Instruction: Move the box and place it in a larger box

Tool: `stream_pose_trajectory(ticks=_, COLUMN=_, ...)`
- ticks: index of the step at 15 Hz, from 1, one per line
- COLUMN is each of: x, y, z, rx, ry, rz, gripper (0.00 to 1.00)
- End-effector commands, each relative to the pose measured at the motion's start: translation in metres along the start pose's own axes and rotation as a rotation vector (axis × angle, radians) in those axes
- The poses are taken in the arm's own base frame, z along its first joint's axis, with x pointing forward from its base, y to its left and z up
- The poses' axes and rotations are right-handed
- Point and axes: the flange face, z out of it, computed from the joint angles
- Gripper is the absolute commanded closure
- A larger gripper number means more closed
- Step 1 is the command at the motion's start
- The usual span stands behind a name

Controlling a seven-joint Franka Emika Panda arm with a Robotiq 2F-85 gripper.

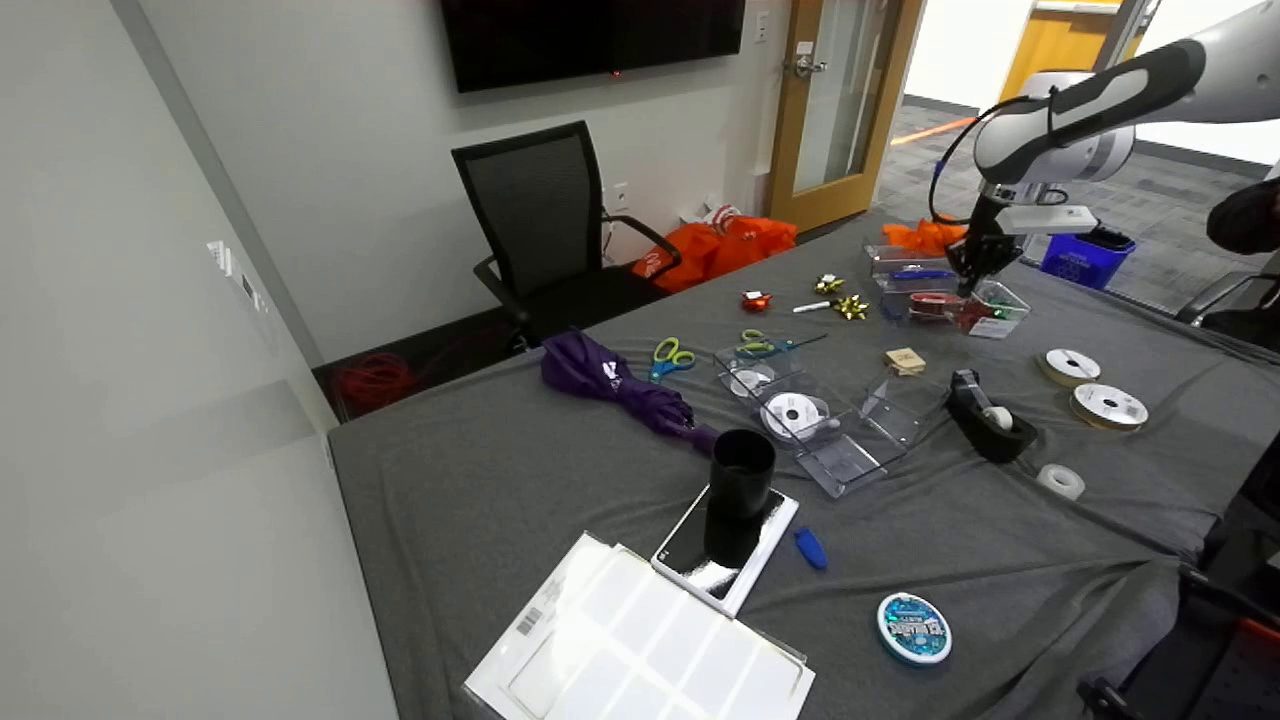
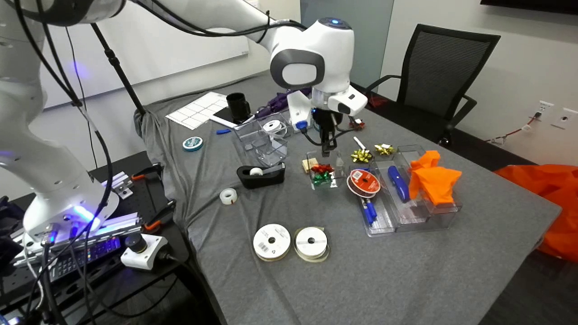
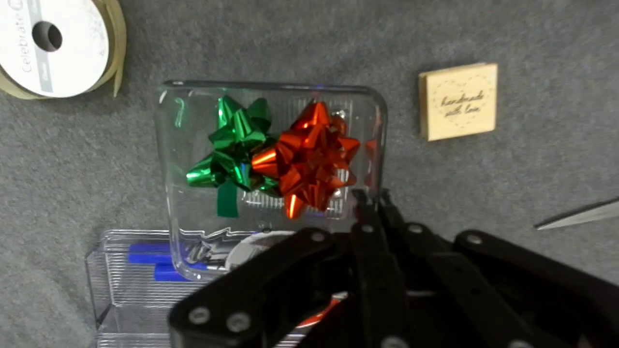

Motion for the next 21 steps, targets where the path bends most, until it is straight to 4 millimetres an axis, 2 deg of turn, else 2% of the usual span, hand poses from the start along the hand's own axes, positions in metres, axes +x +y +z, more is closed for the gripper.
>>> stream_pose_trajectory(ticks=1, x=-0.049, y=-0.046, z=-0.020, rx=0.045, ry=-0.053, rz=-0.148, gripper=0.99)
stream_pose_trajectory(ticks=3, x=-0.073, y=-0.072, z=-0.029, rx=0.065, ry=-0.094, rz=-0.228, gripper=0.99)
stream_pose_trajectory(ticks=4, x=-0.082, y=-0.076, z=-0.038, rx=0.085, ry=-0.104, rz=-0.256, gripper=0.99)
stream_pose_trajectory(ticks=5, x=-0.051, y=-0.072, z=-0.019, rx=0.059, ry=-0.074, rz=-0.192, gripper=0.96)
stream_pose_trajectory(ticks=6, x=-0.061, y=-0.082, z=-0.025, rx=0.067, ry=-0.087, rz=-0.218, gripper=0.96)
stream_pose_trajectory(ticks=8, x=-0.071, y=-0.085, z=-0.035, rx=0.072, ry=-0.091, rz=-0.236, gripper=0.96)
stream_pose_trajectory(ticks=10, x=-0.074, y=-0.082, z=-0.036, rx=0.073, ry=-0.092, rz=-0.238, gripper=0.96)
stream_pose_trajectory(ticks=12, x=-0.076, y=-0.088, z=-0.038, rx=0.056, ry=-0.108, rz=-0.260, gripper=0.99)
stream_pose_trajectory(ticks=14, x=-0.088, y=-0.098, z=-0.039, rx=-0.010, ry=-0.151, rz=-0.347, gripper=0.99)
stream_pose_trajectory(ticks=21, x=-0.118, y=-0.167, z=-0.039, rx=-0.148, ry=-0.193, rz=-0.592, gripper=0.99)
